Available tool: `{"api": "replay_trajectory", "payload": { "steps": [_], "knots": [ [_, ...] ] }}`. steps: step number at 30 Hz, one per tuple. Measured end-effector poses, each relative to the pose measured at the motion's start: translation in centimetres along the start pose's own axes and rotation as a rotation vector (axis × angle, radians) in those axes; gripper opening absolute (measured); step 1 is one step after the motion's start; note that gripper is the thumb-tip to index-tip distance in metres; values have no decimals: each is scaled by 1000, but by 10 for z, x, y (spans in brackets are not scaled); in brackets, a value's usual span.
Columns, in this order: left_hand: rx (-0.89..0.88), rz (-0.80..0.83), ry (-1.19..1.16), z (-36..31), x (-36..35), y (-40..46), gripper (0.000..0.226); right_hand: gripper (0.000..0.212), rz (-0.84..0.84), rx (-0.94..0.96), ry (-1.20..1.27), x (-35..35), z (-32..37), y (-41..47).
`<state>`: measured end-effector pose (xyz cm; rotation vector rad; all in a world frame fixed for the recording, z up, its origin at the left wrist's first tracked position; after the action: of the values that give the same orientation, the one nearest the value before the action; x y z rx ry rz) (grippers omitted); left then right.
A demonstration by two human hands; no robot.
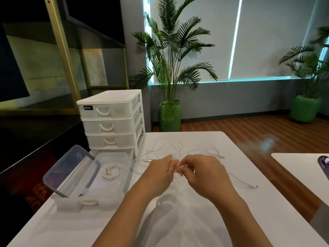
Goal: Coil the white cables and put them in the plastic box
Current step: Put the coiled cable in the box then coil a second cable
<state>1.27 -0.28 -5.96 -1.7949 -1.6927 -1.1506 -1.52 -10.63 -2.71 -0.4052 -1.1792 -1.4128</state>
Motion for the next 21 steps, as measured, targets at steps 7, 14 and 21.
{"api": "replay_trajectory", "payload": {
  "steps": [7, 14, 21],
  "knots": [
    [151, 492, -982, -14, -18, -17, 54, 12, -41, 7, 273, 4, 2, 3],
    [83, 533, -1103, -33, -18, -25, 15, 19, -108, -233, 593, -2, -16, 1],
    [73, 154, -511, -32, -15, -13, 13, 20, -263, -395, 572, 4, -40, -2]
  ]
}}
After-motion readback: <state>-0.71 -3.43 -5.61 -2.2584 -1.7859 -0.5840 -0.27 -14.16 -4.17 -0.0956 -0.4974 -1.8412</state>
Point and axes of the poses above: each hand's wrist, its own y-axis towards the middle knuckle, its own x-axis out of the back of the hand, z = x × y, the point moved 8 cm from there along y, towards the middle knuckle
